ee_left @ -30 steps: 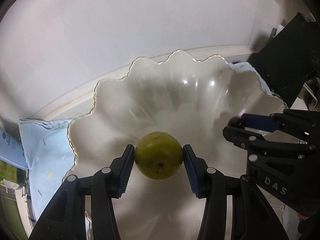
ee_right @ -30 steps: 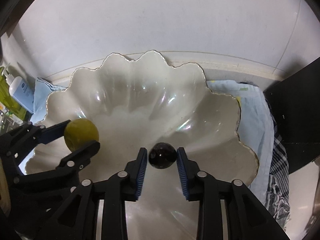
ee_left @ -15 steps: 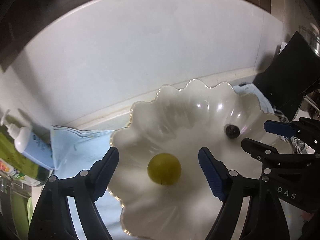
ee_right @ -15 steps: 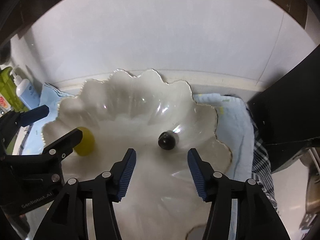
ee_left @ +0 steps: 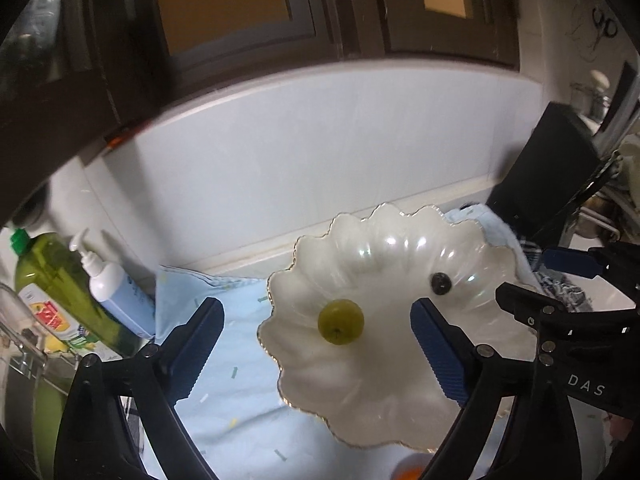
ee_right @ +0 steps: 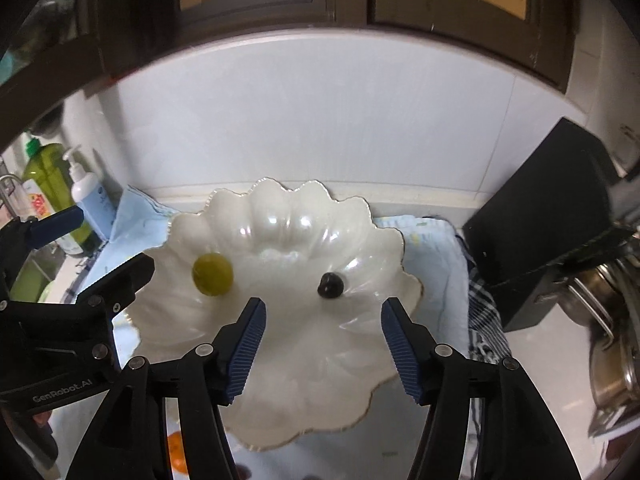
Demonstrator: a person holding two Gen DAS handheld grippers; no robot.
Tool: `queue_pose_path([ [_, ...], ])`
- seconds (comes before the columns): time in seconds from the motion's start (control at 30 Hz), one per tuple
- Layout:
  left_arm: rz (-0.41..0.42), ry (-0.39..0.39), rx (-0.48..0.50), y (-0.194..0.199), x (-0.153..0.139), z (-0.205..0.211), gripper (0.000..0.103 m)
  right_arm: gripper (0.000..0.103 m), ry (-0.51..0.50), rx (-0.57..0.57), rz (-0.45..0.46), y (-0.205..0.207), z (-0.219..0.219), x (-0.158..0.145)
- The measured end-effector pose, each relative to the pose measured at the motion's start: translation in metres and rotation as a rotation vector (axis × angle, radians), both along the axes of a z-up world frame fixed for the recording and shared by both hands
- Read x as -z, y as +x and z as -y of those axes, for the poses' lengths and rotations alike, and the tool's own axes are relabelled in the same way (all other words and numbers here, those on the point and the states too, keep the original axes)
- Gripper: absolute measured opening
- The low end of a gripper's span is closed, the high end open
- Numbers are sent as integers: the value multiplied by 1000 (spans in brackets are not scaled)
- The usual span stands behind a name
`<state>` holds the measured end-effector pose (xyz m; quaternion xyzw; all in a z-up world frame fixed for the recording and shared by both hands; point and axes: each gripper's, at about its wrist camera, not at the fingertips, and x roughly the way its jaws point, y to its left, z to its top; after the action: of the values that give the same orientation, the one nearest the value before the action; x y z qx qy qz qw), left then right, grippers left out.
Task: Organize fruits
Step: 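Raise both open tools out of the bowl and back over the fruits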
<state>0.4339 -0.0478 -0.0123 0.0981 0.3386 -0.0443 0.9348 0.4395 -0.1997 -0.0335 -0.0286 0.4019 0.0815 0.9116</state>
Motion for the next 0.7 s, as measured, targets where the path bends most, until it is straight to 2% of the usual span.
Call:
queue_pose_path([
  [0.33,94,-51,-15,-63,-34,-8,99,61,5,4,108,-63,11,-27],
  [0.7,170,-58,15,-139,-50,-3,99,61,-5,-12,199,-137,22,-44],
])
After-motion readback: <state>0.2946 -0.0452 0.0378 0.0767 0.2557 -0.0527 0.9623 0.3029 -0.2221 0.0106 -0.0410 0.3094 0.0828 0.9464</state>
